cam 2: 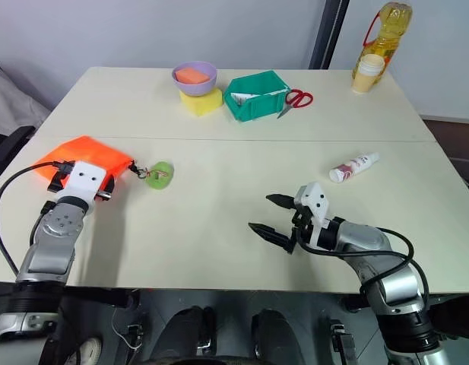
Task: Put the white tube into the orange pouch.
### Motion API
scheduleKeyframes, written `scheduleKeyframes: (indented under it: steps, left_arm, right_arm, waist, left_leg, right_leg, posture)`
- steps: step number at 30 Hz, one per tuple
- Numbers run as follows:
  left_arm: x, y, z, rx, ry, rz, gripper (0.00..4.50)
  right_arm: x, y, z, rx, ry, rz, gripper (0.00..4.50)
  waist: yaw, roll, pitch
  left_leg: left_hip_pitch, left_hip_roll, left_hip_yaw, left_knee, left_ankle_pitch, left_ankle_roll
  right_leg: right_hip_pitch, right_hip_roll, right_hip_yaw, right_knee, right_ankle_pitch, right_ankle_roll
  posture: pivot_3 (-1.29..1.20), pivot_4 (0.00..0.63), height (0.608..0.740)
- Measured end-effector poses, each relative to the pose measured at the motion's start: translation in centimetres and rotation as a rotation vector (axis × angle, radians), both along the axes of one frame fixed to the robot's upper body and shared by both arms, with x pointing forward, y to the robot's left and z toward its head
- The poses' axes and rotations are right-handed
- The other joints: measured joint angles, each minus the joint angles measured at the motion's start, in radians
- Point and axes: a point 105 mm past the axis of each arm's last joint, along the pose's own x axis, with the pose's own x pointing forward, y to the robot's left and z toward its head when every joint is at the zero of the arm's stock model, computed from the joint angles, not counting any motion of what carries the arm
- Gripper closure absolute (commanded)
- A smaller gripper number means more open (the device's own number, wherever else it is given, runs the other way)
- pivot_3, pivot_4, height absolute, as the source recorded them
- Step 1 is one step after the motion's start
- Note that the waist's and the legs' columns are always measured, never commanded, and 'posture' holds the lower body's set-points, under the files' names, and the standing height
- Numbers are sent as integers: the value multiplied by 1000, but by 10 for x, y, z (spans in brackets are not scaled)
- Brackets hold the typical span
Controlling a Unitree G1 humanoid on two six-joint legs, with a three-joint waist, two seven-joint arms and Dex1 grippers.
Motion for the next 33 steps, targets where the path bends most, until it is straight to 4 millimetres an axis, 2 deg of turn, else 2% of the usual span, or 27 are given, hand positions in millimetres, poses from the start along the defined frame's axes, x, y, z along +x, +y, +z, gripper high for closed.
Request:
scheduleKeyframes:
  steps: [5,8,11,13,15,21,25,28,30,33]
  left_arm:
    - [3,9,1,8,-8,49,0]
    - [6,12,-2,6,2,62,793]
    - [8,13,-1,5,-5,66,2241]
    - [9,13,0,6,-13,63,3410]
    - [10,14,1,6,-15,65,4389]
    - [10,14,1,-8,-23,68,4456]
    - [18,4,13,-84,-74,27,4456]
    - [28,-24,25,-132,-107,-77,4456]
    - [37,-55,32,-166,-121,-177,4456]
    - [43,-89,36,-197,-124,-283,4456]
  right_arm:
    - [-3,1,-4,10,2,-2,37]
    - [-4,1,-4,18,-7,-4,0]
    - [-4,1,-5,18,-15,-6,0]
    - [-4,0,-5,14,-18,-10,0]
    - [-4,0,-5,14,-20,-13,0]
    - [-3,1,-4,12,-15,-33,0]
    - [-1,3,0,12,-23,-31,0]
    - [1,5,2,15,-23,-25,0]
    - [3,6,6,16,-32,-23,0]
    - [4,7,8,16,-34,-26,0]
  waist:
    - [0,0,0]
    - [0,0,0]
    - [1,0,0]
    - [1,0,0]
    - [0,0,0]
    - [0,0,0]
    - [3,0,0]
    - [5,0,0]
    - [5,0,0]
    - [3,0,0]
  left_leg:
    - [0,0,0,0,0,0]
    - [0,0,0,1,0,0]
    - [0,0,0,1,0,0]
    - [0,0,0,1,0,0]
    - [0,0,0,1,0,0]
    - [0,0,0,1,0,0]
    - [0,0,0,2,0,0]
    - [0,0,0,3,0,0]
    - [0,-1,0,3,0,0]
    - [0,0,0,3,0,0]
  right_leg:
    - [0,0,0,0,0,0]
    - [0,0,0,1,0,0]
    - [0,0,0,1,0,0]
    - [0,0,0,1,0,0]
    - [0,0,0,1,0,0]
    - [0,0,0,1,0,0]
    - [1,0,0,2,0,0]
    - [1,0,0,2,0,0]
    - [1,0,0,2,0,0]
    - [1,0,0,2,0,1]
  posture:
    - [0,150,737]
    - [0,150,737]
    - [0,150,737]
    - [0,150,737]
    - [0,150,737]
    - [0,150,737]
    - [0,150,737]
    - [0,150,737]
    - [0,150,737]
    - [0,150,737]
